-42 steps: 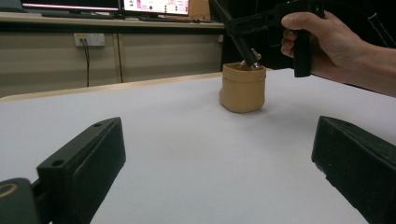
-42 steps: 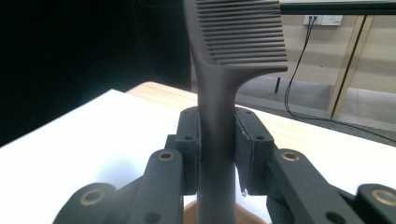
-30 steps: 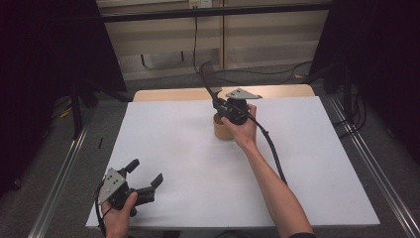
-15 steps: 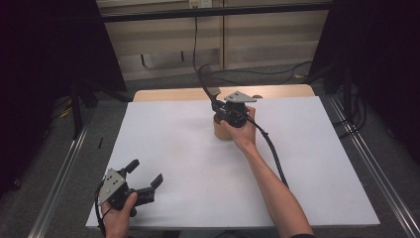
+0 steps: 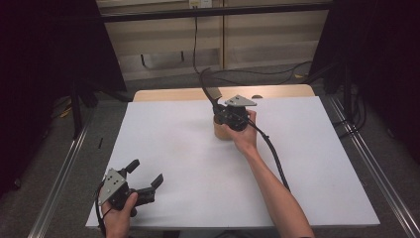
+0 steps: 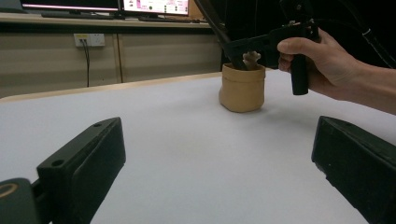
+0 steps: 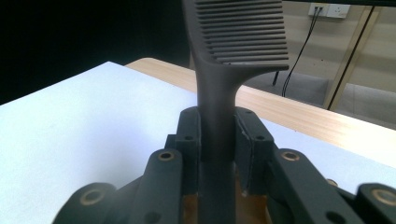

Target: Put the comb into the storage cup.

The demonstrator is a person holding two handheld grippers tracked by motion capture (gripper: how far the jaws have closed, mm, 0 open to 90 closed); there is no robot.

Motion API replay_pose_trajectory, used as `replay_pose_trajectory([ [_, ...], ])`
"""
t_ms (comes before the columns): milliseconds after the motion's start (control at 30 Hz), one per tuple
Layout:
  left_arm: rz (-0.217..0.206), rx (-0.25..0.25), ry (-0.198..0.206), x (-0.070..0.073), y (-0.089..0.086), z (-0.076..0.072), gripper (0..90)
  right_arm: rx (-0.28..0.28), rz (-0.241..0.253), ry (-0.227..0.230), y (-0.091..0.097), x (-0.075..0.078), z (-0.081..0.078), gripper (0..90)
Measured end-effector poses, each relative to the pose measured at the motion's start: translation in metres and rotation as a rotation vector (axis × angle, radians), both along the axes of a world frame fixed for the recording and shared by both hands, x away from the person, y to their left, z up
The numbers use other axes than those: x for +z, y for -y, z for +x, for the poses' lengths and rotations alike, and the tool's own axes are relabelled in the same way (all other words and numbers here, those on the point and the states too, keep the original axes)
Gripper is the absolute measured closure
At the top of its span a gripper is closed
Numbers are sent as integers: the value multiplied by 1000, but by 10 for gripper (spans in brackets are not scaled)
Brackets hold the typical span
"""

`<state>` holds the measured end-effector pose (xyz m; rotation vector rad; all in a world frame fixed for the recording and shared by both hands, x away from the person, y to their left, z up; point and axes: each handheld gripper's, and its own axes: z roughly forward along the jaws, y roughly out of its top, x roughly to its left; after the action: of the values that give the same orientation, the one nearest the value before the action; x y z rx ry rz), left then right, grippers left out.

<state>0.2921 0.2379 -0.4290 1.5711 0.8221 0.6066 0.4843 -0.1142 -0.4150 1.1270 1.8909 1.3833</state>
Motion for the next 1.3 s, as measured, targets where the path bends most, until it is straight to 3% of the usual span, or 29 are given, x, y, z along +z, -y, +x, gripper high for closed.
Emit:
replay_pose_trajectory([
  [133,-4,0,0,0,0,0,30,-12,10,-6,1,0,0,728],
  [500,-1,1,1,0,0,0,31,-27,-21,-19,2,-5,-2,727],
  [700,6,-19,-1,0,3,-1,31,-28,-74,-45,0,-14,-3,727],
  [1300,7,-11,1,0,1,0,30,-29,-72,-63,0,-16,-6,682],
])
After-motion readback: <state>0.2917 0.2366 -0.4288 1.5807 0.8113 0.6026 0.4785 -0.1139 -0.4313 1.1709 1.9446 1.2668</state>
